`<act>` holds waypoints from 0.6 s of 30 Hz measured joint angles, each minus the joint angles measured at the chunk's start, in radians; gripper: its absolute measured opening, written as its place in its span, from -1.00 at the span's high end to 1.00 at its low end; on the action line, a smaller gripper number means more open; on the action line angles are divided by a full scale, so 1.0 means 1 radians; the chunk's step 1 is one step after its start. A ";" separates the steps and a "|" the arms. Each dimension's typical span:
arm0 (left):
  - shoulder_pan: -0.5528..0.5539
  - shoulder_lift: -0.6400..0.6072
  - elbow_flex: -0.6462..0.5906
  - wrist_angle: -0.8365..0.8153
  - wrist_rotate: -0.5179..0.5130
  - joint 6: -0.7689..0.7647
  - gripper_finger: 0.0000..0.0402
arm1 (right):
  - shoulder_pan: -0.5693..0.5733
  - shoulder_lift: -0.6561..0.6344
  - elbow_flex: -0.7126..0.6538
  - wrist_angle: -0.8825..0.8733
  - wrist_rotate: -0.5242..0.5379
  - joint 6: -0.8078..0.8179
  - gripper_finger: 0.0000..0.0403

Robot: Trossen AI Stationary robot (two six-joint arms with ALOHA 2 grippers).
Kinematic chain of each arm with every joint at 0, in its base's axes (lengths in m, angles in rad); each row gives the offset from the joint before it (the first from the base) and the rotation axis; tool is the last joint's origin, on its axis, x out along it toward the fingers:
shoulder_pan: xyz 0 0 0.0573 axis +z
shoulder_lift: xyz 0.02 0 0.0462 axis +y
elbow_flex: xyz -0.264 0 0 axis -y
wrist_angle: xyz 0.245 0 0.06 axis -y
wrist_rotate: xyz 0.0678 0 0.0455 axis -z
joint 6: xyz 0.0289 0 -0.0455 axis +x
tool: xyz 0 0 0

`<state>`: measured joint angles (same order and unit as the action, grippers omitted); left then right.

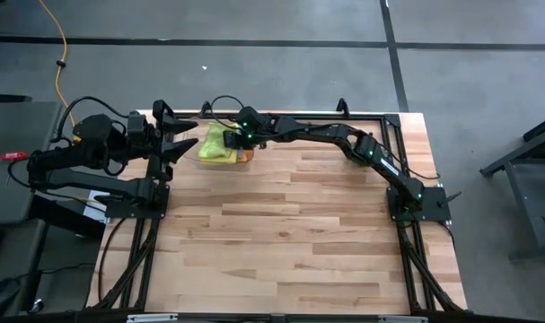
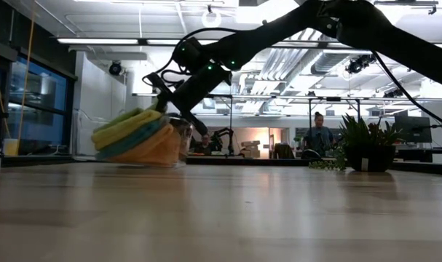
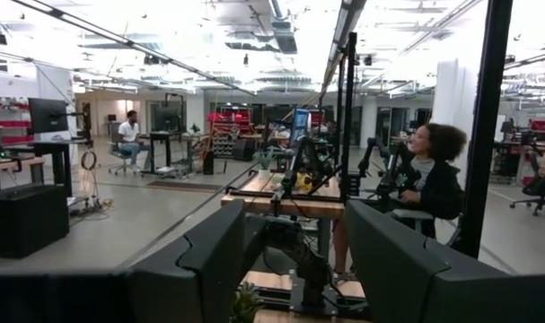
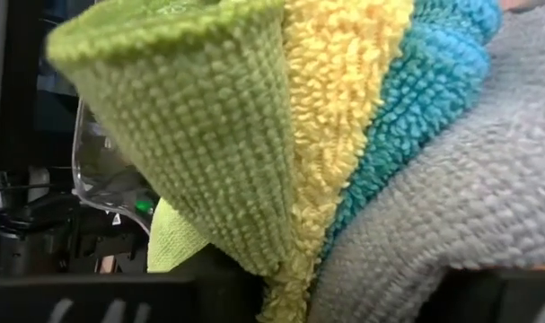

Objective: Fold microfiber towels
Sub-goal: Put the stacked colored towels in the transparent bin

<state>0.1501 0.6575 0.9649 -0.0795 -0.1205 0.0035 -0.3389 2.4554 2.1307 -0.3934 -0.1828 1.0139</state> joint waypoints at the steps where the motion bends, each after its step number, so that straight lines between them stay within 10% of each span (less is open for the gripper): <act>1: 0.000 0.000 0.000 0.000 0.000 0.000 0.09 | 0.000 0.000 0.000 0.003 0.000 -0.001 0.41; 18: 0.000 0.000 0.000 0.000 -0.031 0.001 0.09 | -0.013 0.010 0.184 -0.304 0.122 -0.124 -0.02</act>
<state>0.1501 0.6573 0.9646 -0.0795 -0.1518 0.0040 -0.3520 2.4649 2.3144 -0.6969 -0.0610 0.8902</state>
